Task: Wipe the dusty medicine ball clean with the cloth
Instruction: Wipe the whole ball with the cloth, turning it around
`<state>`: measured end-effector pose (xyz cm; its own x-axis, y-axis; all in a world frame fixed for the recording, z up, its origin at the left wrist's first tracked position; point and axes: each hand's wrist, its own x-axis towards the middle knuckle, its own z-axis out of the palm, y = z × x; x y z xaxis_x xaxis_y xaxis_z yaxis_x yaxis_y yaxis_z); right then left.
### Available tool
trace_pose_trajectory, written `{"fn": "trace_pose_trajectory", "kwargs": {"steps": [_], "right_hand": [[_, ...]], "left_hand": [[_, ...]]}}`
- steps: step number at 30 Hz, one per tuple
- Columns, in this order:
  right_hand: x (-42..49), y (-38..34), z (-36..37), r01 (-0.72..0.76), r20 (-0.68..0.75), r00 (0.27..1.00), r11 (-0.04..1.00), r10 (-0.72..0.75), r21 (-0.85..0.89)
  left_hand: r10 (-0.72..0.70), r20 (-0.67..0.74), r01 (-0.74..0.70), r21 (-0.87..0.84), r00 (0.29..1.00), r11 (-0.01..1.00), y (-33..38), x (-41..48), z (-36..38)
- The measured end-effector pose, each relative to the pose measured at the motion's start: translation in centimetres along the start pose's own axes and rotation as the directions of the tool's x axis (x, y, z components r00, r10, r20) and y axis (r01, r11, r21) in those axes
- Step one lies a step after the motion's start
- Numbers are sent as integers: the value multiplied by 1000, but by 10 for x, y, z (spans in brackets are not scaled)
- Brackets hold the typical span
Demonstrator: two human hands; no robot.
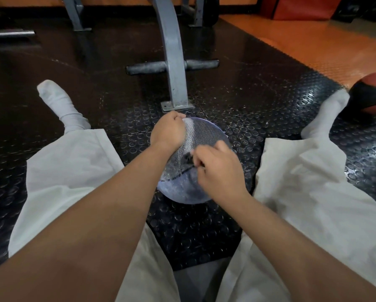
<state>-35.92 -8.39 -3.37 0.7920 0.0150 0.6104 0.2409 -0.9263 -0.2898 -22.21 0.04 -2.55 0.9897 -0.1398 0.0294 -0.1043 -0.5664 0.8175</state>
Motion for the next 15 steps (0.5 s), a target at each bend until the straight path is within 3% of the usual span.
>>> {"fn": "trace_pose_trajectory", "kwargs": {"steps": [4, 7, 9, 12, 15], "right_hand": [[56, 18, -1, -410, 81, 911, 908, 404, 83], [85, 33, 5, -524, 138, 847, 849, 513, 67], [81, 28, 9, -510, 137, 854, 859, 501, 38], [51, 6, 14, -389, -11, 921, 920, 390, 51], [18, 3, 21, -285, -2, 958, 954, 286, 95]], "left_hand": [[41, -71, -38, 37, 997, 999, -1, -15, 4], [54, -111, -50, 38, 992, 998, -2, -23, 7], [34, -117, -31, 32, 993, 999, -1, -20, 5], [-2, -100, 5, 30, 995, 1000, -1, -11, 1], [-17, -76, 16, -13, 997, 1000, -3, -6, -1]]}}
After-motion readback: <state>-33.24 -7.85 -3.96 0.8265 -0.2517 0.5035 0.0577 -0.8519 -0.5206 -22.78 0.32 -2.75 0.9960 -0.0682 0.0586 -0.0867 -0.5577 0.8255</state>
